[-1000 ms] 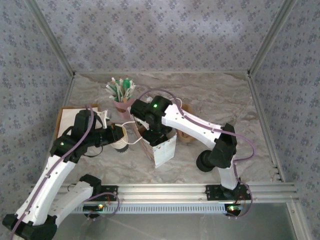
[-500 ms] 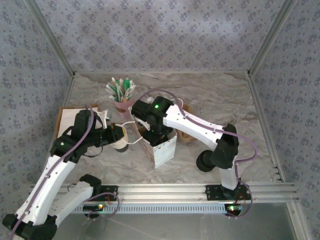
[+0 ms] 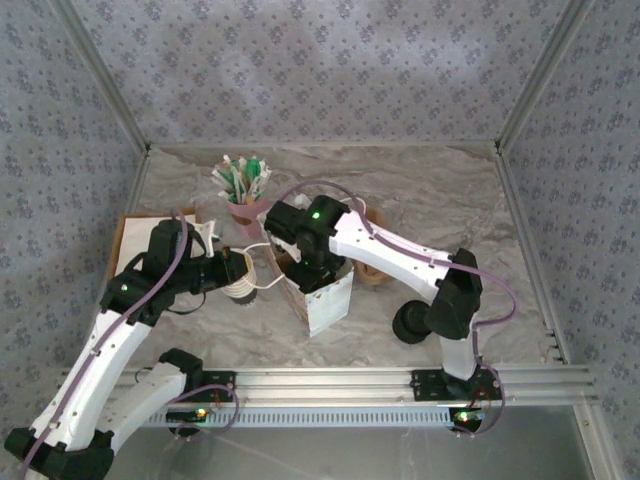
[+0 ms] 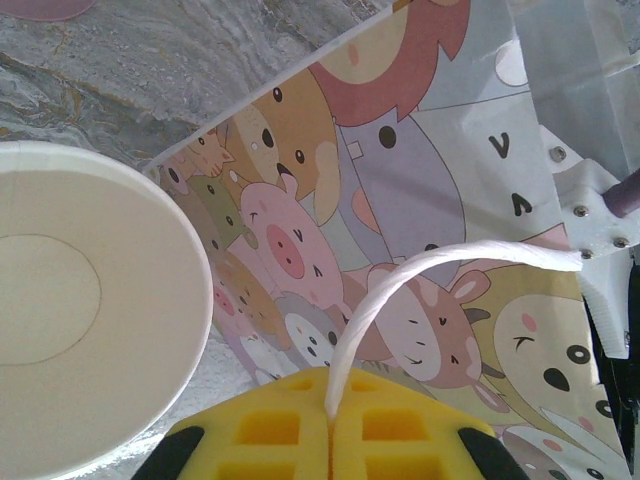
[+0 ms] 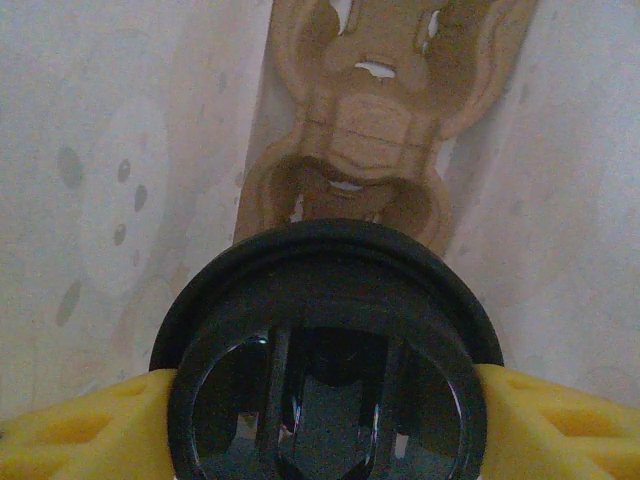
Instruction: Pack the takeout coffee
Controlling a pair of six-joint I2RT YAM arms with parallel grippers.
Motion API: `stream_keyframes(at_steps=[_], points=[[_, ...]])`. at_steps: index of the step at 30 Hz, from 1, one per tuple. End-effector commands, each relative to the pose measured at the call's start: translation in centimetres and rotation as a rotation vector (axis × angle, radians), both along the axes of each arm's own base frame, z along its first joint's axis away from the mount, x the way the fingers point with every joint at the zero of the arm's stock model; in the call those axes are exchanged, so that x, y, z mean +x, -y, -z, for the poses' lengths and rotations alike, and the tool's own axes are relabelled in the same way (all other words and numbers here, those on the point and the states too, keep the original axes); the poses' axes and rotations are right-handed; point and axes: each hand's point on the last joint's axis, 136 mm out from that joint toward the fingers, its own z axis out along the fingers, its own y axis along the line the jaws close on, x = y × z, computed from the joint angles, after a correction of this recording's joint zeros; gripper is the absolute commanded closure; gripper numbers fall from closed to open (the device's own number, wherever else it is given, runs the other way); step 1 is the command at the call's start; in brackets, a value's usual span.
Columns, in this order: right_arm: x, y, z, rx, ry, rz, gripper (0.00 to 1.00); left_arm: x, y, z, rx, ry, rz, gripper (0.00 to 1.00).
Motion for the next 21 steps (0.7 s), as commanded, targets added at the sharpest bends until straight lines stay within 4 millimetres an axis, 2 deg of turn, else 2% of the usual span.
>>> stream_keyframes(at_steps=[1,21], points=[[-0.42,0.16,-1.27,0.041,0.008,-0.023,0.3,0.38,0.19,-1.27,-0.005,0.059,0.013,0.94],[-0.03,0.12,-0.82,0.063,0.008,-0.019,0.29,0.92,0.64,-0.57,-0.009,0.041,0.017,0.94]])
